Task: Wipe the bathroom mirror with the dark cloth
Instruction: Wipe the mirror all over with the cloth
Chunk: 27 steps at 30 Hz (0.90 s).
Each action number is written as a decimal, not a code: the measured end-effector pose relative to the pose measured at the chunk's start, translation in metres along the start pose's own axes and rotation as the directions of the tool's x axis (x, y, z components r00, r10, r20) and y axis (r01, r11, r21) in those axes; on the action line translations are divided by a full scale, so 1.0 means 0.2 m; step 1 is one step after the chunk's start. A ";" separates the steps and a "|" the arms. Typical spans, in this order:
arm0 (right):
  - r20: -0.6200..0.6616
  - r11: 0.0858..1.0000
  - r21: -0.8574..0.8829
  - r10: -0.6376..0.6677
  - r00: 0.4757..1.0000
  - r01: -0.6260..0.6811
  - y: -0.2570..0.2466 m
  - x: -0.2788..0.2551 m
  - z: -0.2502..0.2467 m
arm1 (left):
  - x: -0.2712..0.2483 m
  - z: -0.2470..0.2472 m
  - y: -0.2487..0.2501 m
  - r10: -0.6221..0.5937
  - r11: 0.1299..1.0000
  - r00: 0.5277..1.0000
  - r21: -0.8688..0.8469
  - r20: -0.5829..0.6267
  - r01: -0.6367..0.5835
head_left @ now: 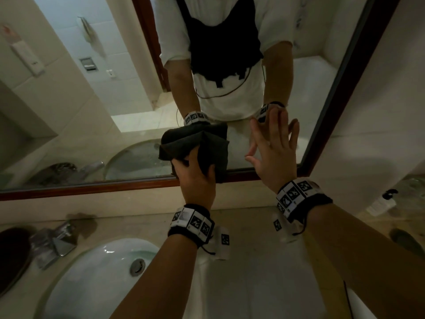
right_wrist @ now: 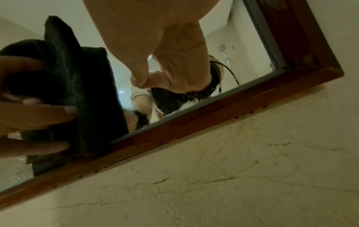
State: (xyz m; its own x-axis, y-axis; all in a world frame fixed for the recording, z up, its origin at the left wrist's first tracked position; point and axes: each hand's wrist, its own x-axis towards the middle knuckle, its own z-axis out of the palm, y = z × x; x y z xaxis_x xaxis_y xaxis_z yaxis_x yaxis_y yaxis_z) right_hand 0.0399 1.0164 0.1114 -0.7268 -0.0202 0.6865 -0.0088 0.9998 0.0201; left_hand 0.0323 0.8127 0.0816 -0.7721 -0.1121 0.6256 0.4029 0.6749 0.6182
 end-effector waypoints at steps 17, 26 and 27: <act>0.007 0.999 -0.018 -0.037 0.999 0.037 0.01 0.00 0.01 | -0.08 0.17 0.08 0.004 0.987 0.998 -0.161 0.059 0.006; -0.037 0.999 -0.020 -0.028 0.999 0.027 0.01 -0.01 0.01 | 0.10 -0.23 -0.30 -0.259 0.961 0.966 -0.107 -0.015 0.256; -0.039 1.000 -0.015 -0.025 0.999 0.025 0.01 -0.01 0.02 | 0.12 -0.29 -0.34 -0.269 0.960 0.963 -0.080 -0.020 0.267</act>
State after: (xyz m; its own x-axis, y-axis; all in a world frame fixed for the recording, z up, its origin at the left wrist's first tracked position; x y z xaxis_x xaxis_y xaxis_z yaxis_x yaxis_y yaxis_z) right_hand 0.0392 1.0183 0.1078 -0.6989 -0.0459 0.7138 -0.0165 0.9987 0.0481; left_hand 0.0142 0.7219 0.0817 -0.8422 -0.3039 0.4454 0.2204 0.5600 0.7987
